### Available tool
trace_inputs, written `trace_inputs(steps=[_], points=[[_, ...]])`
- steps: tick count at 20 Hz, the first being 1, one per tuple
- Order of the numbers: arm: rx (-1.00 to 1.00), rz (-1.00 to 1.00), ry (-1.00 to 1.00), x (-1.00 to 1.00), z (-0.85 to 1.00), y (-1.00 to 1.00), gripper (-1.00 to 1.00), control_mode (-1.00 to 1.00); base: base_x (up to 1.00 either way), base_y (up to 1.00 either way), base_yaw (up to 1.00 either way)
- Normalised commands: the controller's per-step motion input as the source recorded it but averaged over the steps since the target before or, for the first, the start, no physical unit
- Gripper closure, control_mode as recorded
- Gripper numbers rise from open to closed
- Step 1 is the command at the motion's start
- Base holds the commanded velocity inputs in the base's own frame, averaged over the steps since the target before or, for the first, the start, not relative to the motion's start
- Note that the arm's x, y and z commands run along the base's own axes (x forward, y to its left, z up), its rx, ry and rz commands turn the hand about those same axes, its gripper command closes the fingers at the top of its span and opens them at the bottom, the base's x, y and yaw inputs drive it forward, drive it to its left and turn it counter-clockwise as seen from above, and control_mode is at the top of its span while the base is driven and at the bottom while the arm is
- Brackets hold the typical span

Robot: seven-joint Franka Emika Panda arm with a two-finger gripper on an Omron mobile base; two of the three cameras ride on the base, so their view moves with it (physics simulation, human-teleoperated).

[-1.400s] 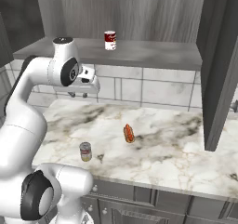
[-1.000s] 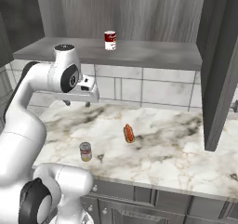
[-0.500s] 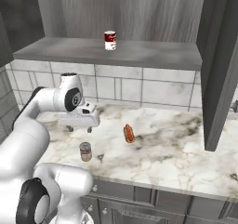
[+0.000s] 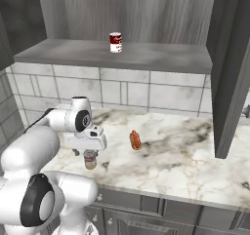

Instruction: Restock the canned food cabinet by taking the new fresh canned food from the counter and placing it in the cabinet. Then, take the old canned food from the cabinet and place it on the counter.

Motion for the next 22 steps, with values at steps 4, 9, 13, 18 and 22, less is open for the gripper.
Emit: trace_inputs(steps=[4, 9, 13, 18, 22], points=[[0.01, 0.0, 0.0, 0.05, -0.43, -0.01, -1.0, -1.0, 0.0, 0.0, 0.0], [0.06, 0.0, 0.0, 0.2, -0.34, 0.0, -1.0, -1.0, 0.0, 0.0, 0.0], [0.05, 0.0, -0.01, 0.23, -0.28, 0.0, -1.0, -1.0, 0.0, 0.0, 0.0], [0.02, 0.0, 0.0, 0.07, -0.17, 0.0, 1.0, -1.0, 0.0, 0.0, 0.0], [0.0, 0.0, 0.0, -0.04, 0.0, 0.0, 1.0, -1.0, 0.0, 0.0, 0.0]])
